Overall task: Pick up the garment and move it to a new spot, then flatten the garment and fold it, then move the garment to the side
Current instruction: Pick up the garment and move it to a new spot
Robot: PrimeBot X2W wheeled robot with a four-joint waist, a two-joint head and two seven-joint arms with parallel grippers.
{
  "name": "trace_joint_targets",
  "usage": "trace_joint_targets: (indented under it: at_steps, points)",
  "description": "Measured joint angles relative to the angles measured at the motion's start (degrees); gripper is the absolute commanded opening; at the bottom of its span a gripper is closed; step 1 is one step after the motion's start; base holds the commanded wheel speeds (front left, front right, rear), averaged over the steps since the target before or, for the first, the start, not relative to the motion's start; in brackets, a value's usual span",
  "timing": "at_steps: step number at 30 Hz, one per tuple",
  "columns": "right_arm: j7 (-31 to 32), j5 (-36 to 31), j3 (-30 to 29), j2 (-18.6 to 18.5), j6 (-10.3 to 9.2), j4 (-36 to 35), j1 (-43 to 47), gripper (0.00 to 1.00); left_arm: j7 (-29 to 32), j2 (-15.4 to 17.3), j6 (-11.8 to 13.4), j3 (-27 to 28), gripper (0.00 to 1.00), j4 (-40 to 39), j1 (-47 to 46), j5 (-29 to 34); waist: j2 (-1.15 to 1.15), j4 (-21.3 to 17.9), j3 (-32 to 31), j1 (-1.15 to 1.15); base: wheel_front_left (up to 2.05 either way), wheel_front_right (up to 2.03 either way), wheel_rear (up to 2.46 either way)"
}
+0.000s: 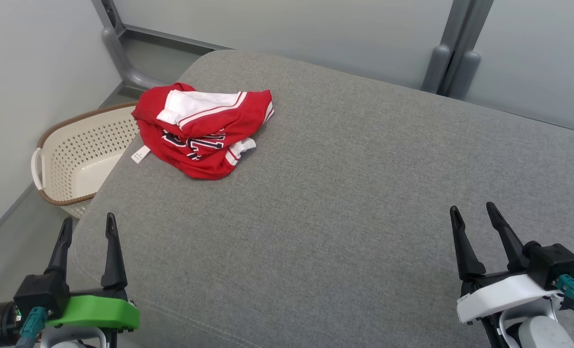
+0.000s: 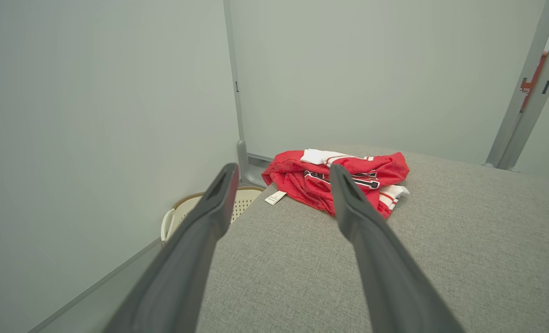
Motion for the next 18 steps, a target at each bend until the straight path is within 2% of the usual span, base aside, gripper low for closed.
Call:
trace_joint_targets:
  at_steps: [9, 18]
  points:
    - [0.26, 0.01, 0.22, -0.29, 0.0, -0.15, 0.0, 1.0, 0.0, -0.43, 0.0, 0.31, 1.0, -0.08, 0.03, 0.0, 0.0, 0.59, 0.09, 0.0, 0.0, 0.0, 0.0]
    - [0.77, -0.02, -0.19, -0.81, 0.0, -1.09, -0.59, 1.0, 0.01, -0.62, -0.03, 0.96, 1.0, -0.15, -1.78, -0.26, 0.0, -1.34, 1.31, 0.0, 0.0, 0.0, 0.0]
